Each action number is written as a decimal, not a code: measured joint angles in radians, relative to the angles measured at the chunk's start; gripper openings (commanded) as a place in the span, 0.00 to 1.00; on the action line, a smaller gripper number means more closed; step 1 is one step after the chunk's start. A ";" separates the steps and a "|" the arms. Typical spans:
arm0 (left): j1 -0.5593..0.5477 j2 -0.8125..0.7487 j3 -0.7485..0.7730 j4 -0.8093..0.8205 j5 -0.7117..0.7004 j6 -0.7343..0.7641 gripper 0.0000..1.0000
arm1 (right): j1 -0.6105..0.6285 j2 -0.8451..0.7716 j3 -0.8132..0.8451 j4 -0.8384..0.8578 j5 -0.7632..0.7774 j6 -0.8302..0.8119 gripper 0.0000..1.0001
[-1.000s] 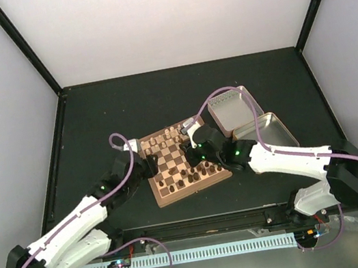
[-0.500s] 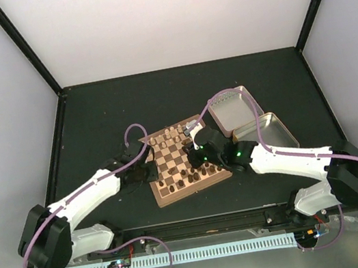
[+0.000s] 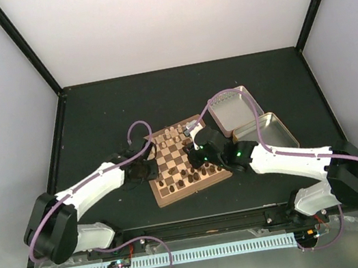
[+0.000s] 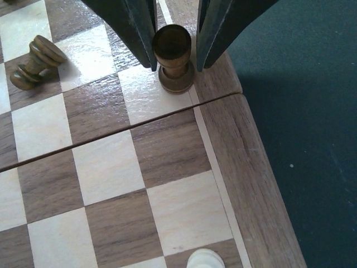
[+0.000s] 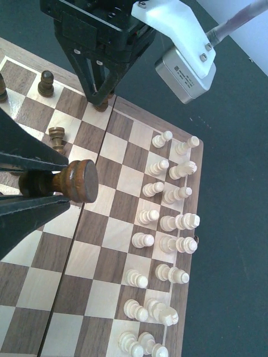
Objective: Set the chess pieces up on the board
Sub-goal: Pick up the chess piece from the chessboard, then place the chess piece on the chessboard.
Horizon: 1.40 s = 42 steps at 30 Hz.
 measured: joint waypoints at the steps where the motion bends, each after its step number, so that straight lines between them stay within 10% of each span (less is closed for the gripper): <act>1: 0.002 0.003 0.002 0.000 -0.007 0.001 0.21 | 0.000 0.000 0.000 0.000 0.000 0.000 0.03; 8: 0.003 0.015 0.040 0.001 -0.022 0.013 0.25 | 0.000 0.000 0.000 0.000 0.000 0.000 0.03; 16: 0.003 0.030 0.041 0.005 -0.022 0.027 0.06 | 0.000 0.000 0.000 0.000 -0.001 0.001 0.03; 42: -0.161 -0.292 0.000 -0.266 0.101 0.008 0.09 | 0.000 0.000 0.000 -0.001 -0.001 0.008 0.03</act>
